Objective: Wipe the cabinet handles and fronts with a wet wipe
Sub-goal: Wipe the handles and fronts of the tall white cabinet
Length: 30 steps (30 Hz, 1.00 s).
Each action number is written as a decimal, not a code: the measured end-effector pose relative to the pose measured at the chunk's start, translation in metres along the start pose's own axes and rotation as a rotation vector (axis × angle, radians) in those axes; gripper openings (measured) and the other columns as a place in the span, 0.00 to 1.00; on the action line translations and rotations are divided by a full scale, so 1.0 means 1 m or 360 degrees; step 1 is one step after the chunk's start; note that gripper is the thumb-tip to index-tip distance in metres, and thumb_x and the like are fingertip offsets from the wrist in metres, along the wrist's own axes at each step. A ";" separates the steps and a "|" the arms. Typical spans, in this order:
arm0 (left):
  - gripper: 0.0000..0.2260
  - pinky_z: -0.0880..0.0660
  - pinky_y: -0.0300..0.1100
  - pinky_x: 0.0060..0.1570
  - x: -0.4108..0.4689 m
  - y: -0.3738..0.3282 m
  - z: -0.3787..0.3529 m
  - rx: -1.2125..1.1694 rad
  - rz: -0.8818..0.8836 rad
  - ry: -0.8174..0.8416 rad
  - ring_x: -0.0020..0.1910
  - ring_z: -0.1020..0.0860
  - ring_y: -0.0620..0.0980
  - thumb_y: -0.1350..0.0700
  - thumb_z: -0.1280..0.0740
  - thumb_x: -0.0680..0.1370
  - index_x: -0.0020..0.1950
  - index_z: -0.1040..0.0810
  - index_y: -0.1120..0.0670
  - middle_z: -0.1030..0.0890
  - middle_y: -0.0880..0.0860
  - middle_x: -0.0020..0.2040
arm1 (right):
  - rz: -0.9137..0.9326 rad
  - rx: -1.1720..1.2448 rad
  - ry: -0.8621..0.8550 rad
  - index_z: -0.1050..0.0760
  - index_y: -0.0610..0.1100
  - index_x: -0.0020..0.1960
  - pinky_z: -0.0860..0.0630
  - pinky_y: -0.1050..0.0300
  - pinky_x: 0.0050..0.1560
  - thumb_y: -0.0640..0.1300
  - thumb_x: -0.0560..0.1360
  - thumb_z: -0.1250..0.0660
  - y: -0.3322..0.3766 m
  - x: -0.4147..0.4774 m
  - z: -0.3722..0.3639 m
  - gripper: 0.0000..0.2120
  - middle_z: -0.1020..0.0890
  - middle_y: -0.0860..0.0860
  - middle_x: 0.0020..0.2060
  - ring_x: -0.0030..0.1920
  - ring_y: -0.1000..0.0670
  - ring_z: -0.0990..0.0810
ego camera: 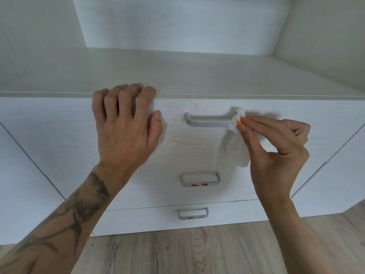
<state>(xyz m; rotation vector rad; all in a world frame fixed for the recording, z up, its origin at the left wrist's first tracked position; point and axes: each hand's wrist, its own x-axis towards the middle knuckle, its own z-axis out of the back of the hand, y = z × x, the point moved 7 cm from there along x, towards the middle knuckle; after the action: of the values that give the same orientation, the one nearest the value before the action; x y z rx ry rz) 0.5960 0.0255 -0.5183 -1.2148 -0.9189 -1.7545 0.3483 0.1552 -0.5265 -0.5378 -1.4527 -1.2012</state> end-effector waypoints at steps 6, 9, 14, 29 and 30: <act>0.17 0.38 0.58 0.71 -0.001 0.000 0.000 -0.0015 -0.0004 -0.0008 0.62 0.28 0.61 0.50 0.42 0.87 0.71 0.25 0.57 0.23 0.60 0.65 | 0.0134 -0.0035 0.0032 0.13 0.50 0.55 0.29 0.40 0.51 0.46 0.79 0.23 0.010 0.006 -0.005 0.06 0.13 0.57 0.51 0.53 0.40 0.23; 0.17 0.38 0.59 0.71 -0.001 0.000 0.001 -0.0010 -0.0003 -0.0005 0.62 0.28 0.61 0.50 0.42 0.87 0.71 0.25 0.57 0.23 0.60 0.65 | -0.0075 0.0122 0.0033 0.14 0.51 0.56 0.29 0.50 0.56 0.44 0.78 0.23 -0.008 0.007 -0.002 0.07 0.13 0.58 0.52 0.55 0.40 0.23; 0.18 0.37 0.60 0.70 0.000 0.000 0.001 -0.0008 0.0005 0.0011 0.62 0.28 0.62 0.50 0.42 0.87 0.71 0.25 0.58 0.23 0.61 0.64 | -0.0538 0.0472 -0.0020 0.14 0.52 0.55 0.29 0.67 0.56 0.45 0.77 0.23 -0.029 -0.005 -0.008 0.08 0.14 0.63 0.50 0.57 0.54 0.23; 0.27 0.56 0.58 0.85 -0.029 -0.002 0.012 -0.0112 -0.0009 0.0113 0.85 0.45 0.66 0.51 0.44 0.89 0.87 0.43 0.56 0.41 0.64 0.85 | -0.0646 0.0319 0.0154 0.16 0.54 0.52 0.29 0.69 0.45 0.49 0.77 0.25 -0.020 -0.063 0.006 0.04 0.15 0.59 0.44 0.45 0.55 0.21; 0.27 0.56 0.59 0.85 -0.037 -0.003 0.012 -0.0124 -0.0025 0.0137 0.85 0.47 0.66 0.51 0.44 0.89 0.88 0.44 0.55 0.43 0.64 0.85 | -0.0665 0.0297 0.0166 0.16 0.54 0.52 0.30 0.69 0.43 0.49 0.78 0.25 -0.021 -0.069 0.007 0.04 0.15 0.60 0.44 0.45 0.55 0.21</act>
<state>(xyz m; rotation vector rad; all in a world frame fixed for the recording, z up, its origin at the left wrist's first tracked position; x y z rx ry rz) 0.6064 0.0446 -0.5504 -1.1741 -0.8191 -1.8553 0.3459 0.1731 -0.5968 -0.0395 -1.6136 -1.3731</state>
